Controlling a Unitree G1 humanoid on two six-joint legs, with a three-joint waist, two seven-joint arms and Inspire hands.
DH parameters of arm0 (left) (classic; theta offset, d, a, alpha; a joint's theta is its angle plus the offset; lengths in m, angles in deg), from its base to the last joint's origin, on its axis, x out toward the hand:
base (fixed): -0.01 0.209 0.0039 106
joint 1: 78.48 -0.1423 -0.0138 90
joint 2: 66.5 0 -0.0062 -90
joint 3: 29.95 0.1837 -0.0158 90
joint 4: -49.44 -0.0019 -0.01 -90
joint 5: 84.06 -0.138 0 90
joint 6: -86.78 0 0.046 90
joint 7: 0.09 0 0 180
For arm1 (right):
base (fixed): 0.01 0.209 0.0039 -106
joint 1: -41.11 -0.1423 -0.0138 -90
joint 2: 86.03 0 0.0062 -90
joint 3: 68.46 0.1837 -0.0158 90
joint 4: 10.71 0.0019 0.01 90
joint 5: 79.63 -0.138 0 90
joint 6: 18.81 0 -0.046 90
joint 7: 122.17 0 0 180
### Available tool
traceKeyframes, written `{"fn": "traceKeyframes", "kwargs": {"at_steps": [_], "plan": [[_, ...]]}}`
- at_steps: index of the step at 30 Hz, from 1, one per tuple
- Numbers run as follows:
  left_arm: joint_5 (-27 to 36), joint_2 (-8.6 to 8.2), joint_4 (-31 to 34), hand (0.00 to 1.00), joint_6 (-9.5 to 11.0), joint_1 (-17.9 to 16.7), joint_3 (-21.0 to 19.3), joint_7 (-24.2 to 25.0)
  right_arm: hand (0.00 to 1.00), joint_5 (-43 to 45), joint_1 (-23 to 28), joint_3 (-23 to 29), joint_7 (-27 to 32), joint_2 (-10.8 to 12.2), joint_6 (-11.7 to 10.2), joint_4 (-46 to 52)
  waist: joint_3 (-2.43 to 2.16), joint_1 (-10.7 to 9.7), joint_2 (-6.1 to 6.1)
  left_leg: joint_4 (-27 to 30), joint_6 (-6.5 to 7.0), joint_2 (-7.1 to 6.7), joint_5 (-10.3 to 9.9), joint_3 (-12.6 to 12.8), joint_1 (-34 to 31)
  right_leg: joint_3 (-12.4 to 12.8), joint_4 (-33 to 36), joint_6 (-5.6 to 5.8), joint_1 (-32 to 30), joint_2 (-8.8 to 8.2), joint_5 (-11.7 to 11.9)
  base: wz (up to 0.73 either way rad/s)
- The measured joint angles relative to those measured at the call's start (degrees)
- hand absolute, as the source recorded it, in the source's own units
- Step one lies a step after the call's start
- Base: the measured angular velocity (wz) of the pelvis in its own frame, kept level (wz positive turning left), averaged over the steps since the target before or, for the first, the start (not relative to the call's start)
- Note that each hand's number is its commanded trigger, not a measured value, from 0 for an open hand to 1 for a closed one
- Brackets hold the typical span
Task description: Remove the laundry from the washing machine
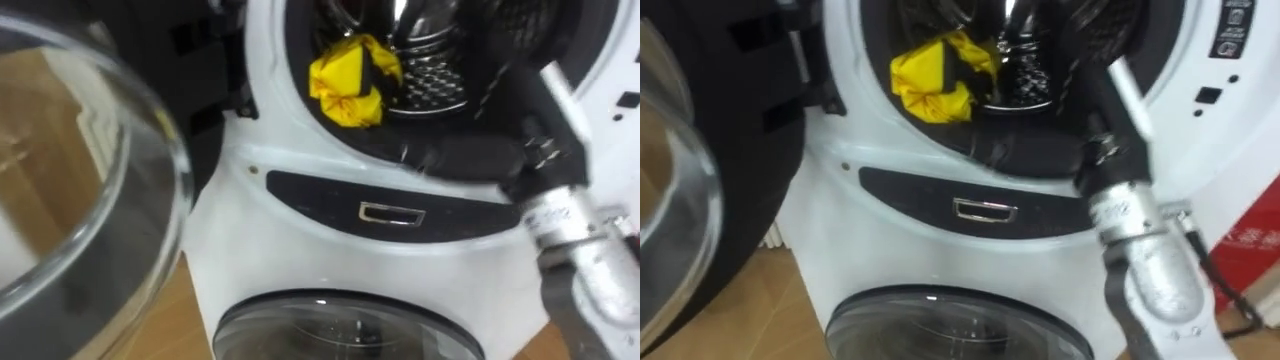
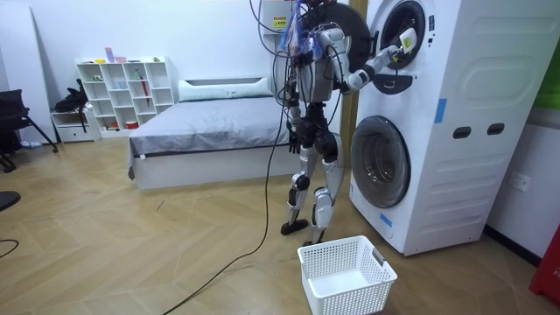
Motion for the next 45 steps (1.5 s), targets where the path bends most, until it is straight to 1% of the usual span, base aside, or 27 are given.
{"fn": "traceKeyframes", "kwargs": {"at_steps": [2,4,6,8,10,12,14,16,18,19,20,21,23,24,27,29,30,31,35,37,38,40,41,43,45], "plan": [[-0.01,-0.05,0.37,0.0,0.21,0.01,-0.24,0.04,0.0,-0.04,-0.06,0.01,-0.03,-0.23,0.0,-0.01,-0.03,-0.09,-0.05,0.01,0.0,0.01,0.0,-0.06,0.08,0.01,-0.04,0.0,0.0,0.02,0.0,0.0],[0.05,-0.04,0.75,0.0,0.16,-0.01,-0.32,0.08,0.0,-1.01,-0.35,0.01,-0.05,-1.18,0.01,-0.66,-0.06,-0.08,-0.12,0.04,0.0,-0.09,0.0,-0.14,0.12,0.03,-0.07,0.0,0.06,-0.11,0.0,0.0],[0.05,-0.03,0.8,0.0,0.01,-0.01,-0.32,0.18,0.0,-1.24,-0.92,0.01,-0.06,-1.2,0.07,-1.67,-0.08,-0.08,-0.19,0.08,0.01,-0.05,0.0,-0.15,0.2,0.01,-0.07,0.0,0.27,-0.23,0.0,0.0],[0.08,-0.03,0.87,0.0,-0.11,-0.03,-0.32,0.45,0.0,-1.24,-1.69,0.01,-0.05,-1.17,0.27,-2.7,0.01,-0.07,-0.16,0.15,0.02,-0.01,0.01,-0.16,0.29,0.01,-0.04,0.0,0.39,-0.32,0.0,0.0],[0.02,-0.02,0.92,0.0,-0.43,-0.05,-0.36,1.23,0.0,-1.47,-3.35,0.01,0.45,-1.21,1.44,-3.72,0.01,0.05,-0.28,-0.08,0.03,0.03,-0.01,-0.18,0.21,0.16,0.04,0.0,0.37,-0.34,0.0,0.0],[0.02,0.0,1.0,0.0,-0.6,-0.25,-0.37,1.25,0.0,-1.47,-4.94,0.01,1.37,-1.29,1.56,-4.26,-0.03,0.07,-0.46,-0.04,0.01,0.02,0.01,-0.24,0.03,0.08,0.07,0.0,0.23,-0.32,0.0,0.0],[0.02,0.0,0.99,0.0,-1.06,-0.26,-0.34,1.26,0.0,-2.46,-6.99,0.0,2.53,-1.63,2.29,-5.0,-0.01,0.02,-0.75,-0.04,-0.05,-0.09,0.05,-0.24,-0.03,0.03,0.07,0.0,0.16,-0.24,0.0,0.0],[0.02,0.06,0.91,0.0,-1.67,-0.83,-0.35,1.27,0.0,-2.48,-9.3,0.01,3.61,-2.0,2.62,-6.66,-0.21,-0.09,-1.21,0.14,-0.12,-0.07,0.09,-0.72,-0.17,-1.42,0.03,0.0,0.33,-0.31,0.0,0.11],[0.0,0.05,0.98,0.0,-2.21,-0.87,-0.35,1.33,0.0,-2.45,-10.54,0.01,4.28,-2.19,2.72,-7.76,-0.31,-0.15,-1.55,0.19,-0.15,-0.02,0.1,-1.19,-0.16,-1.94,-0.02,0.0,0.54,-0.29,0.0,0.16],[-0.02,0.04,1.26,0.0,-2.6,-0.89,-0.33,1.42,0.0,-2.4,-11.98,0.03,4.35,-2.43,2.97,-9.21,-0.33,-0.24,-1.68,0.19,-0.15,-0.02,0.1,-1.6,-0.16,-2.45,-0.03,0.0,0.7,-0.33,0.0,0.15],[-0.02,0.05,1.48,0.0,-2.72,-0.87,-0.33,1.43,0.0,-2.4,-12.67,0.04,4.37,-2.76,3.24,-9.9,-0.36,-0.28,-1.76,0.19,-0.15,-0.03,0.1,-1.78,-0.16,-2.74,-0.03,0.0,0.77,-0.37,0.0,0.14],[-0.02,0.09,2.0,0.0,-2.98,-0.81,-0.33,1.44,0.0,-2.41,-14.13,0.04,4.26,-3.55,3.58,-11.72,-0.41,-0.24,-1.86,0.18,-0.15,-0.04,0.1,-2.02,-0.18,-3.02,-0.04,0.0,0.84,-0.4,0.0,0.12],[-0.02,0.32,2.67,0.0,-3.25,-0.78,-0.3,1.53,0.0,-2.45,-15.63,0.04,4.19,-4.01,4.26,-13.76,-0.43,-0.15,-1.99,0.18,-0.15,-0.02,0.1,-2.37,-0.25,-3.24,-0.05,0.0,0.92,-0.41,0.0,0.09],[-0.02,0.43,3.2,0.0,-3.6,-0.76,-0.3,1.66,0.0,-2.45,-15.93,-0.02,3.9,-4.22,4.77,-14.12,-0.5,0.04,-2.21,0.16,-0.15,-0.01,0.1,-2.48,-0.28,-3.3,-0.06,0.0,0.92,-0.4,0.0,0.0],[-0.01,0.61,3.6,0.0,-4.41,-0.4,-0.33,2.38,0.0,-2.4,-16.08,-0.09,2.05,-4.64,5.2,-16.66,-0.45,1.13,-2.29,0.18,-0.13,-0.04,0.11,-2.45,0.05,-3.13,-0.08,0.0,1.08,-0.4,0.0,-0.01],[-0.72,0.76,4.41,0.0,-4.83,-0.52,-0.39,2.66,0.0,-0.56,-17.58,-0.97,0.98,-5.02,5.99,-19.82,-0.27,1.55,-2.59,0.21,-0.13,-0.06,0.12,-2.23,0.03,-3.13,-0.1,0.0,1.07,-0.43,-0.01,-0.05],[-1.01,1.06,5.0,0.0,-5.12,-0.49,-0.39,2.92,0.0,0.81,-19.06,-1.42,-0.11,-5.29,6.97,-21.54,0.08,1.66,-2.99,0.38,-0.15,-0.07,0.14,-2.24,-0.17,-3.15,-0.11,0.0,0.99,-0.47,-0.03,0.0],[-1.17,1.44,5.35,0.0,-5.29,-0.54,-0.39,3.16,0.0,2.23,-20.4,-1.78,-1.09,-5.33,7.75,-23.08,0.15,1.87,-3.42,0.55,-0.2,-0.09,0.18,-2.26,-0.59,-3.16,-0.12,-0.12,0.69,-0.51,-0.13,0.0],[-1.17,1.77,5.68,0.0,-5.97,-0.25,-0.36,4.92,0.0,3.9,-23.44,-2.11,-3.5,-5.76,8.69,-26.52,0.04,2.58,-3.58,0.54,-0.23,-0.13,0.17,-3.11,-1.38,-3.95,-0.86,-0.19,0.79,-0.52,-0.18,0.1],[-1.17,1.85,5.84,0.0,-6.84,-0.07,-0.37,5.79,0.0,5.15,-25.08,-2.37,-4.31,-5.8,8.94,-28.39,0.06,3.01,-3.47,0.62,-0.32,-0.06,0.21,-3.5,-1.61,-4.48,-0.94,-0.19,0.77,-0.45,-0.17,0.11],[-1.16,1.86,5.84,0.0,-6.92,-0.12,-0.34,5.96,0.0,5.61,-25.62,-2.72,-4.59,-5.81,8.97,-29.02,-0.03,3.21,-3.61,0.68,-0.35,-0.05,0.23,-3.62,-1.66,-4.6,-0.94,-0.19,0.75,-0.43,-0.17,0.08],[-1.12,1.84,5.83,0.0,-7.74,-0.03,-0.22,6.15,0.0,6.61,-27.31,-3.85,-5.39,-5.92,9.27,-30.94,0.01,3.57,-3.53,0.68,-0.35,0.0,0.23,-3.73,-1.85,-4.65,-0.96,-0.19,0.64,-0.33,-0.18,0.05],[-1.12,1.85,5.83,0.0,-7.89,0.12,-0.24,6.14,0.0,6.65,-27.37,-3.82,-5.46,-6.09,9.34,-31.13,0.0,3.96,-3.51,0.65,-0.35,0.0,0.23,-3.64,-1.85,-4.61,-0.96,-0.19,0.59,-0.31,-0.18,0.0],[-1.08,1.94,5.98,0.0,-7.93,-0.15,-0.25,6.11,0.0,6.64,-27.4,-4.37,-6.06,-7.55,9.36,-31.1,-0.06,4.64,-3.42,0.67,-0.35,0.0,0.24,-3.44,-1.72,-4.68,-0.96,-0.19,0.51,-0.32,-0.18,-0.05],[-1.02,1.99,6.49,0.0,-7.93,-0.3,-0.25,6.12,0.0,6.64,-27.4,-5.11,-6.65,-8.22,9.38,-31.11,-0.06,4.7,-3.45,0.69,-0.35,0.02,0.24,-3.38,-1.24,-4.69,-0.97,-0.19,0.69,-0.33,-0.18,-0.07]]}}
